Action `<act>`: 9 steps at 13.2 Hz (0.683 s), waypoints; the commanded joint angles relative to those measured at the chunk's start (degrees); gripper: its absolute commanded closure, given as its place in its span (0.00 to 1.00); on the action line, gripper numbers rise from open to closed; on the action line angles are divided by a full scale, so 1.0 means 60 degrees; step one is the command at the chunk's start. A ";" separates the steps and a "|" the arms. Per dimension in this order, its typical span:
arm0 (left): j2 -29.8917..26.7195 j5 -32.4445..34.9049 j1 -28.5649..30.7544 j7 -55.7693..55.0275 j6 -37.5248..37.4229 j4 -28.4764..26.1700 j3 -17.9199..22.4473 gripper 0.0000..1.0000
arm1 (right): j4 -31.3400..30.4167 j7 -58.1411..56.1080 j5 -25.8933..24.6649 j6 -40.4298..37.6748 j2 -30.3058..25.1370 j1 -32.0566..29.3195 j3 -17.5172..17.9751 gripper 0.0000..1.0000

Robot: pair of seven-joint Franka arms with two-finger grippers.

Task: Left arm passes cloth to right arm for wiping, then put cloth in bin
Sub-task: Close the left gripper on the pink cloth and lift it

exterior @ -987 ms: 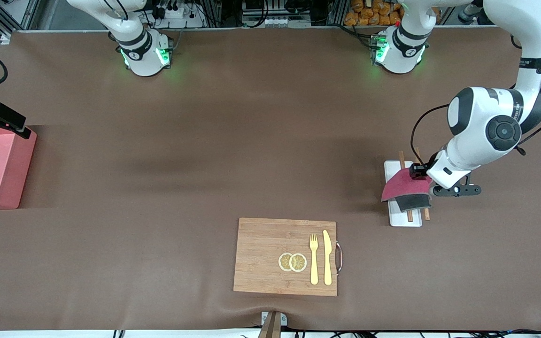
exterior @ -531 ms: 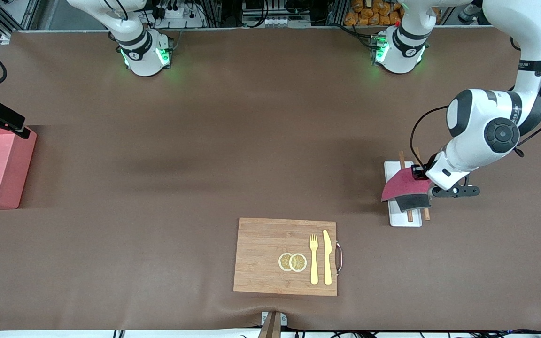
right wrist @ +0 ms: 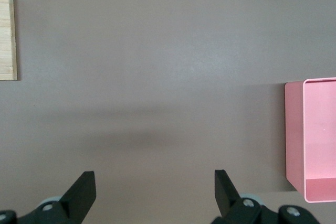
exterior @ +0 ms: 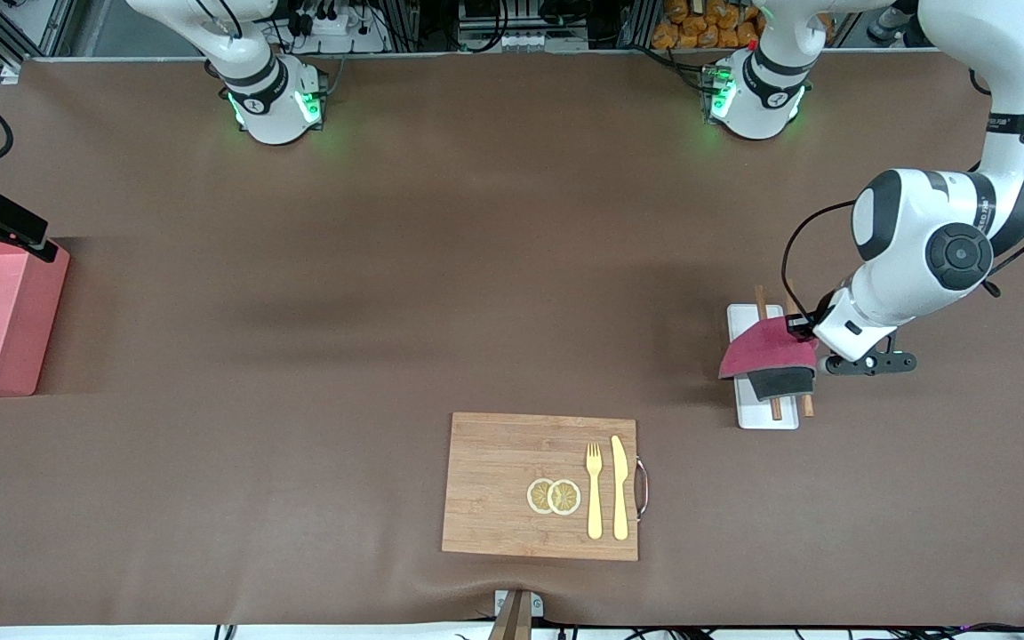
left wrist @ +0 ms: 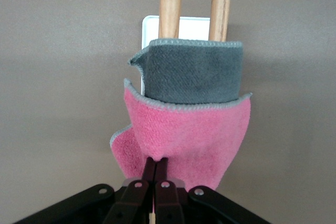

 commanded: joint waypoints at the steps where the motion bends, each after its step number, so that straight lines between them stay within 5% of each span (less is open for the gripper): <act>1: -0.0206 0.0178 0.0053 -0.0233 -0.0417 0.0335 -0.0144 1.00 | 0.0143 -0.0025 -0.0017 -0.0111 0.0080 -0.0164 0.0105 0.00; 5: -0.0413 0.0003 -0.0019 -0.0671 -0.1999 0.1285 -0.0612 1.00 | 0.0173 -0.0083 -0.0031 -0.0111 0.0256 -0.0120 0.0105 0.00; 9: -0.0326 -0.0056 -0.0107 -0.3666 -0.3757 0.3028 -0.2731 1.00 | 0.0173 -0.0083 -0.0192 -0.0081 0.0270 -0.0018 0.0149 0.00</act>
